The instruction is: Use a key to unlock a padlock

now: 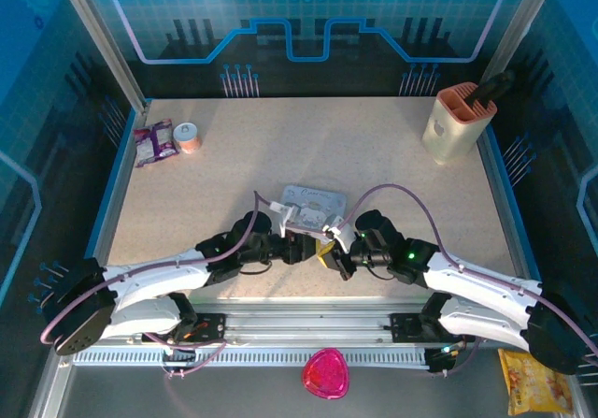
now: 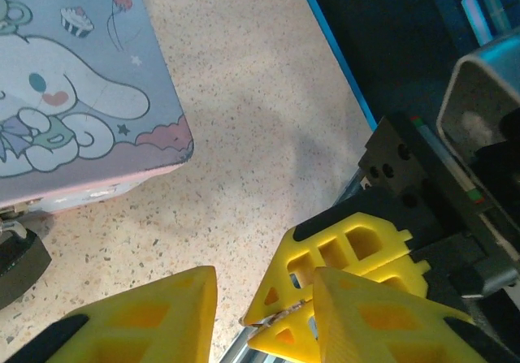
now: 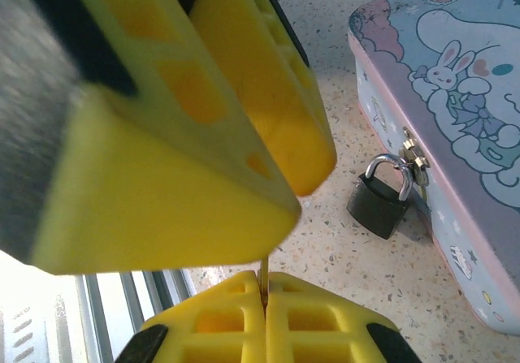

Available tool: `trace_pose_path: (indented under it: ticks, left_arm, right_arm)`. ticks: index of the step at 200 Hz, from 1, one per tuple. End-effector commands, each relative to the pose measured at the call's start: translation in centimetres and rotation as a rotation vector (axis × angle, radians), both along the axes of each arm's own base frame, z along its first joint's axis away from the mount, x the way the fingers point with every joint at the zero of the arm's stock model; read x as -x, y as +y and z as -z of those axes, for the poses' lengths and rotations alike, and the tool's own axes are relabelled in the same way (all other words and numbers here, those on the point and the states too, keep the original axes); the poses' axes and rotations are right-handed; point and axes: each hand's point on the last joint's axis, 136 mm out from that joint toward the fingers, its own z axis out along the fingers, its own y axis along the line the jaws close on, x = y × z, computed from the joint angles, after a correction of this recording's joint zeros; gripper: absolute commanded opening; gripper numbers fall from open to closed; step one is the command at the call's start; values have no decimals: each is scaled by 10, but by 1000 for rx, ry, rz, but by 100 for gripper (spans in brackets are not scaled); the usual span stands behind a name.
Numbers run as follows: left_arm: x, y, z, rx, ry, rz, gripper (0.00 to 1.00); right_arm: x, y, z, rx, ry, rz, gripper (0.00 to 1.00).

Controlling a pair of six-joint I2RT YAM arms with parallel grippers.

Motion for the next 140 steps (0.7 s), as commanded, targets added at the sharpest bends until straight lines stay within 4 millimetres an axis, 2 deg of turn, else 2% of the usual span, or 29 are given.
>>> trace_pose_path:
  ticks: [1, 23, 85, 107, 140]
  left_arm:
    - [1, -13, -16, 32, -29, 43, 35]
    - [1, -17, -15, 31, -23, 48, 33]
    - [-8, -11, -6, -3, 1, -25, 5]
    - [-13, -2, -6, 7, -7, -84, 0]
    - [-19, 10, -14, 70, -17, -169, 0]
  right_arm:
    - [0, 10, -14, -44, -15, -17, 0]
    - [0, 12, -14, -43, -11, -23, 0]
    - [-6, 9, -22, -80, -14, 27, 0]
    - [-8, 6, -28, -131, 1, 55, 0]
    - [-13, 1, -39, -289, 60, 94, 0]
